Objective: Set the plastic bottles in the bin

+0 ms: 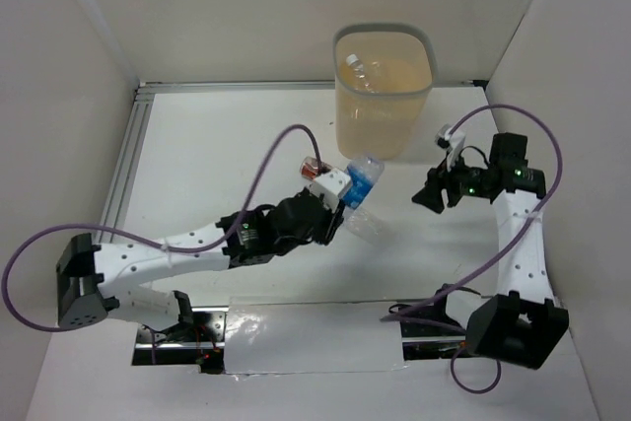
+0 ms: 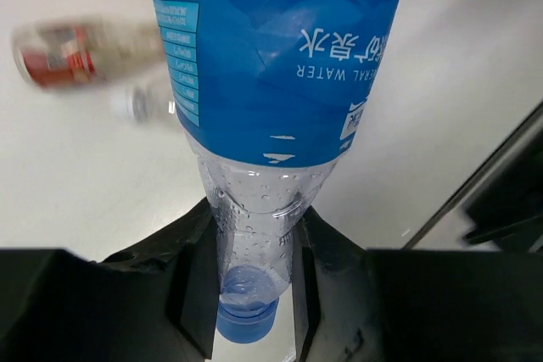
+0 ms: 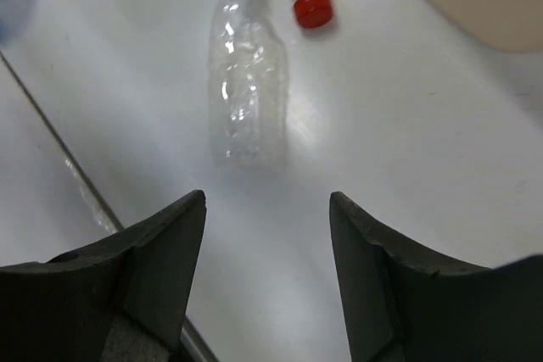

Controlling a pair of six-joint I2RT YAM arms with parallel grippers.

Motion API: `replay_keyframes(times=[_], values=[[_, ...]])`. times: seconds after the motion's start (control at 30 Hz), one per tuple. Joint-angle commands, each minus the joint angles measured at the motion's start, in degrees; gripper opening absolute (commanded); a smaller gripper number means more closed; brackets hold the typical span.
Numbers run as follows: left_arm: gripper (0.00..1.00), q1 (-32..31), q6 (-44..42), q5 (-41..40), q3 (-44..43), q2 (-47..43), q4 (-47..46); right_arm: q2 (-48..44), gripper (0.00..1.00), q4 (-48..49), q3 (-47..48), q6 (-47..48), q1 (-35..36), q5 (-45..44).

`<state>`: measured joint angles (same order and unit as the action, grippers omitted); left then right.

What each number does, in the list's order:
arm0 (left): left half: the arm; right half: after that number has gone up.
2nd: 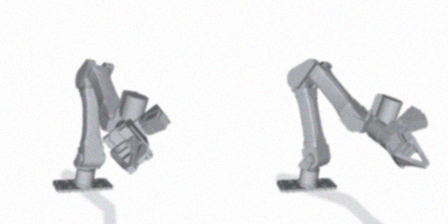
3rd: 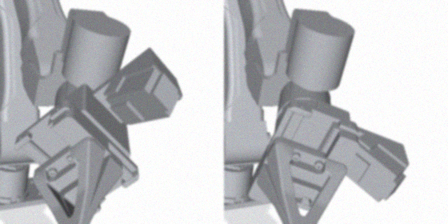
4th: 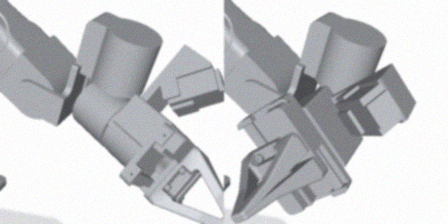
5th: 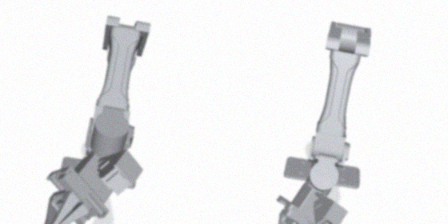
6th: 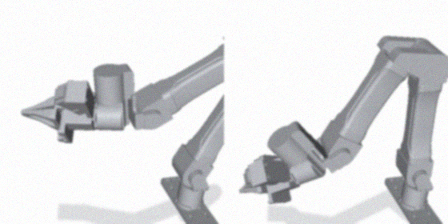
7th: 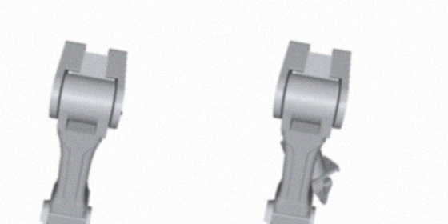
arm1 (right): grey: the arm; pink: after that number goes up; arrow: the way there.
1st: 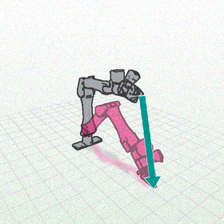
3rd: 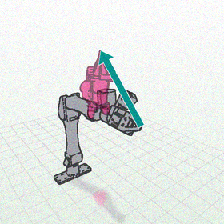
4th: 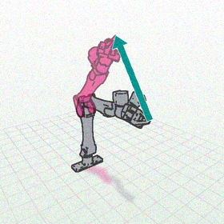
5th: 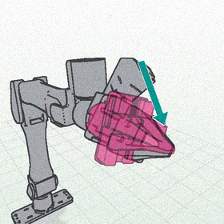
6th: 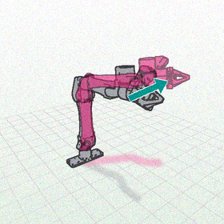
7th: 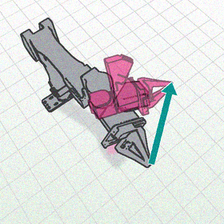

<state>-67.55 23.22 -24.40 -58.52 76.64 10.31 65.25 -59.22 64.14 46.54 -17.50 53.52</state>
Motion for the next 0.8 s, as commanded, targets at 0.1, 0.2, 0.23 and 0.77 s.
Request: replay_keyframes(times=[0.1,0.2,0.23,0.77], values=[[0.34,2.9,-6.0,-2.8,-15.8,-1.6,-6.6,-5.4,0.78,7.3,-9.8,-3.0,7.1,-6.7],[0.35,8.1,-4.3,-0.8,-21.4,0.8,-13.4,-5.4,0.81,11.0,-12.4,-6.5,9.8,-8.8],[0.35,11.8,-3.3,0.9,-23.0,2.6,-14.4,-5.4,0.81,11.8,-12.4,-7.6,9.8,-9.8],[0.43,29.6,19.0,19.2,-56.2,33.6,-28.0,-7.1,0.82,14.1,-13.5,-8.8,11.3,-16.3]])
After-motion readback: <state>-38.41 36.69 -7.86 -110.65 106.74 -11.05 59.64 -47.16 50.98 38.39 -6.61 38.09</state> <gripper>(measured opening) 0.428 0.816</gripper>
